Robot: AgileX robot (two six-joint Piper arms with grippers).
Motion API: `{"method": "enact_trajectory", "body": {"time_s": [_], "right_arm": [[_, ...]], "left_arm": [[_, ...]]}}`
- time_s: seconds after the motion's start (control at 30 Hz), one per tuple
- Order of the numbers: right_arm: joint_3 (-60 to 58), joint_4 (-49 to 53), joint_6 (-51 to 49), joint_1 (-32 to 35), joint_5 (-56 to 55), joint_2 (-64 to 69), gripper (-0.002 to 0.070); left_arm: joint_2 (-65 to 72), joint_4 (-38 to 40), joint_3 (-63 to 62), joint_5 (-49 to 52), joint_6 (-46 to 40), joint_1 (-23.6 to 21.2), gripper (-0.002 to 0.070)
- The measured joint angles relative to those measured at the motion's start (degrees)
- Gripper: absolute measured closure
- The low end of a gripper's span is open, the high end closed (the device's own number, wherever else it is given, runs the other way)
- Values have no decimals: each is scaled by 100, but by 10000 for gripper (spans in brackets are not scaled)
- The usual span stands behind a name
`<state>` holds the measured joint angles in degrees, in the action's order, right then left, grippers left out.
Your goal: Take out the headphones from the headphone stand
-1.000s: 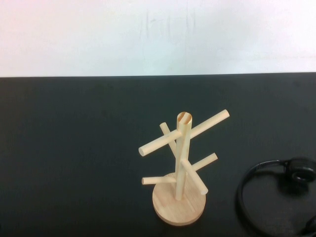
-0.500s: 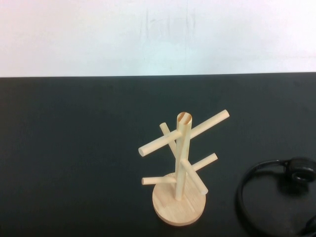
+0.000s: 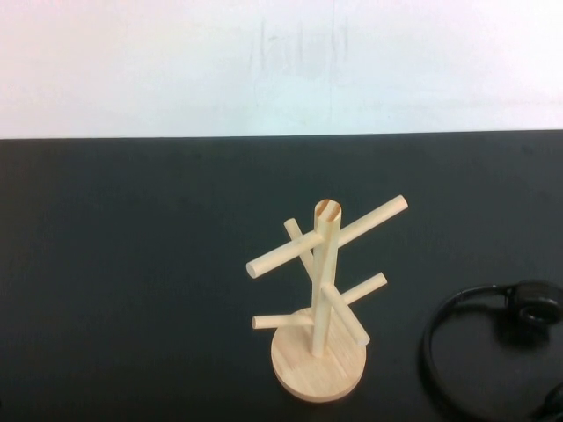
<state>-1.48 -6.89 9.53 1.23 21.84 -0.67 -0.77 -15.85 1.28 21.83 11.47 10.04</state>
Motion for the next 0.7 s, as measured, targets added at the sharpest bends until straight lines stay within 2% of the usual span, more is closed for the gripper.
{"method": "enact_trajectory", "body": {"time_s": [0.7], "right_arm": [[0,-32,-134,187,38,-9,682]], "left_arm": [[0,-20,0,0,0,0,673]]}}
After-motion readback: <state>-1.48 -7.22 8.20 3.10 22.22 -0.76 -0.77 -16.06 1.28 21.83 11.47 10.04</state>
